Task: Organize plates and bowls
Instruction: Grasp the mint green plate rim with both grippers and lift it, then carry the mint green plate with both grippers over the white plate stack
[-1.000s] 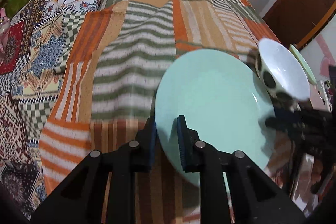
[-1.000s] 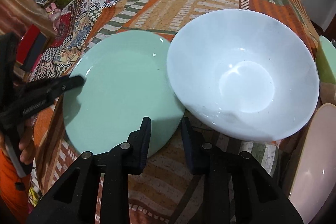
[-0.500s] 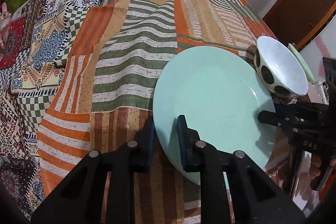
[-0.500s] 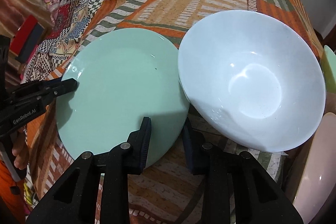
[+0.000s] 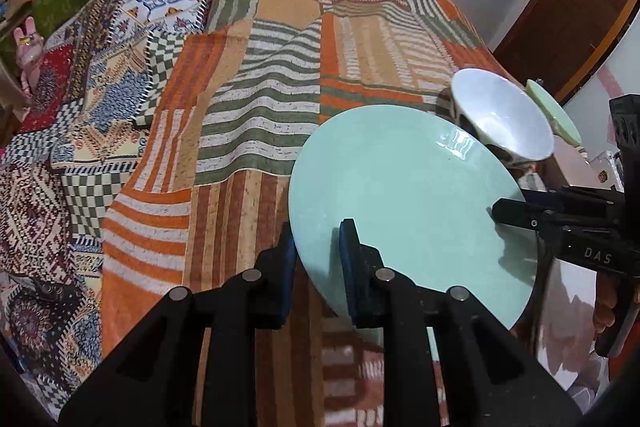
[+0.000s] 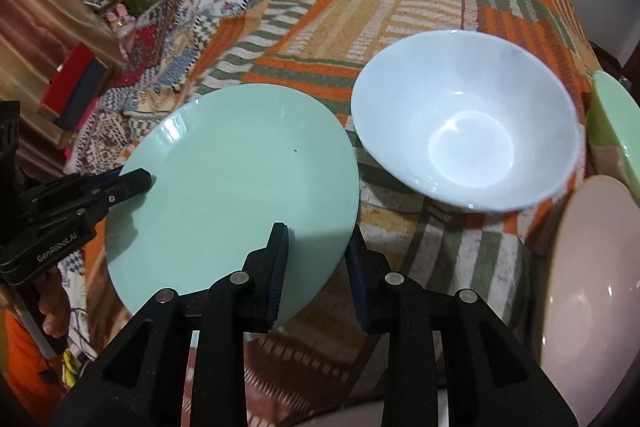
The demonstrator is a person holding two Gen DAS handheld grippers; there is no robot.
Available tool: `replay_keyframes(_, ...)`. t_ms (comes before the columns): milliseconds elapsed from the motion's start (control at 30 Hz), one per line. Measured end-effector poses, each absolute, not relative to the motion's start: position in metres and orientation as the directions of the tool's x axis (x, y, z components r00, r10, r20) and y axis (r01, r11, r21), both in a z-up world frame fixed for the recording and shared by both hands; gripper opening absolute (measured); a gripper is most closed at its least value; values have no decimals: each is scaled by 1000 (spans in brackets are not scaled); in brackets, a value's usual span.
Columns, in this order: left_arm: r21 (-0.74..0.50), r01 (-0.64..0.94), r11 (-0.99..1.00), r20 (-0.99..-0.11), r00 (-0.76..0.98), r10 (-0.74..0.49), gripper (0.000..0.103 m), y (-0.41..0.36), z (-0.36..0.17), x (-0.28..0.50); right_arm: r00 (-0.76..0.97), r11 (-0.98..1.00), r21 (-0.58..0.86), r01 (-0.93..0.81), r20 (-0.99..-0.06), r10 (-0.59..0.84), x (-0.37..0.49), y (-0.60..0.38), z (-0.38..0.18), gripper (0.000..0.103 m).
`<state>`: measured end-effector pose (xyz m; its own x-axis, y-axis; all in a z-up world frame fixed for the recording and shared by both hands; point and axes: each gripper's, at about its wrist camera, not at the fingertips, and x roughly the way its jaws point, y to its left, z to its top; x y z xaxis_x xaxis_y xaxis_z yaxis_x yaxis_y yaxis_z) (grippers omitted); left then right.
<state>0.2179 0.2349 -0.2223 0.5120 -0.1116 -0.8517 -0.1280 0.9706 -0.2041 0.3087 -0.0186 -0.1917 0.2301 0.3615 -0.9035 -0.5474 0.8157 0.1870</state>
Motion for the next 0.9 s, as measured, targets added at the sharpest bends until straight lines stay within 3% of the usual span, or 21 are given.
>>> replay_keyframes(400,-202,-126,971,-786,613,-84,22,207,-156,159,340,789,220,-574,-812,473,265,-47,-132,26)
replay_keyframes(900,-105,-71,992,-673,739,-18,23,140,-82,94,466,776,248,-580,-680,566,203,-112,-76,26)
